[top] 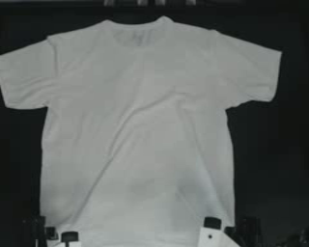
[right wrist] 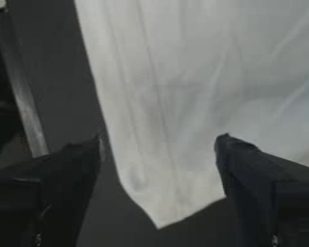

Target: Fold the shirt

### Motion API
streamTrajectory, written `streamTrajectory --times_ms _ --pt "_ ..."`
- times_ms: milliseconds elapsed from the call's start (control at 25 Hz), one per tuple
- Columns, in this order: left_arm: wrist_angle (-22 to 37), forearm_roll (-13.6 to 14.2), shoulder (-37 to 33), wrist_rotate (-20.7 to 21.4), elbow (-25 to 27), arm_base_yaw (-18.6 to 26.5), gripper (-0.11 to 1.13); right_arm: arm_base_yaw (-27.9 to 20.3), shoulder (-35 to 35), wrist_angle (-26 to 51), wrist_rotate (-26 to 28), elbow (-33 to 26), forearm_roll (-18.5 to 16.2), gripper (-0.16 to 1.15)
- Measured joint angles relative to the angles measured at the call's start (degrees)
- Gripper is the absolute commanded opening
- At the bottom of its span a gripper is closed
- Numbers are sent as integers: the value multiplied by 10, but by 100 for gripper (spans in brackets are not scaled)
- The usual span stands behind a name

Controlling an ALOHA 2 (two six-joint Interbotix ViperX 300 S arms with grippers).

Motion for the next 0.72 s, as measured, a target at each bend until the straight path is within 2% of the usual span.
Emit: streamTrajectory --times_ms 520,720 --pt "0 -18 55 -1 -7 -9 97 5 42 3 4 -4 -4 97" --pt "-1 -19 57 -1 -8 -10 97 -3 62 4 -7 -4 -4 97"
